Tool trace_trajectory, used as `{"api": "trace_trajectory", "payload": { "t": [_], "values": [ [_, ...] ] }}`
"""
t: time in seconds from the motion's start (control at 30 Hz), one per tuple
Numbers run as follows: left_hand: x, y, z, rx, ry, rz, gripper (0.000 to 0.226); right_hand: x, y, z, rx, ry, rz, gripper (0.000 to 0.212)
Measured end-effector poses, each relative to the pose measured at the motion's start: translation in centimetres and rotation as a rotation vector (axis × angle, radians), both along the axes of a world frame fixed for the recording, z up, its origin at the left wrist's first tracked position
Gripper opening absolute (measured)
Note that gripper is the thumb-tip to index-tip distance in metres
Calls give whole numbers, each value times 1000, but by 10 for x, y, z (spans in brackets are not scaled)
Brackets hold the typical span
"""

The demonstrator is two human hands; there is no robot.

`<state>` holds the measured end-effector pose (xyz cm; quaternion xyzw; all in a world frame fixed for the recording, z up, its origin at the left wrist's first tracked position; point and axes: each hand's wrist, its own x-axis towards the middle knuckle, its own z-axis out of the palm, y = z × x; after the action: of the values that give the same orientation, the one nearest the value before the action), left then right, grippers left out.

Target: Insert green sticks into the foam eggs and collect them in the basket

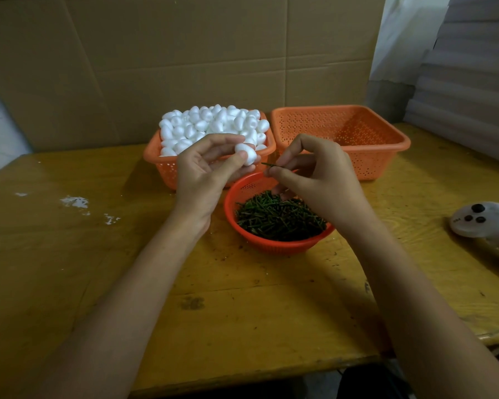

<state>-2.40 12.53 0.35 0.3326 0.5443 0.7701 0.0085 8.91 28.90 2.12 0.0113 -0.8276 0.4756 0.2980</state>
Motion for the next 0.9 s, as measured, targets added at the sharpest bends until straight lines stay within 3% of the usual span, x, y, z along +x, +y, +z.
{"api": "trace_trajectory", "payload": {
  "t": [0.17, 0.9],
  "values": [
    [-1, -2, 2, 54, -124, -62, 11, 0, -3, 1, 7, 35, 43, 18],
    [0, -3, 2, 3, -131, -61, 7, 0, -4, 0, 86, 68, 59, 15]
  ]
}}
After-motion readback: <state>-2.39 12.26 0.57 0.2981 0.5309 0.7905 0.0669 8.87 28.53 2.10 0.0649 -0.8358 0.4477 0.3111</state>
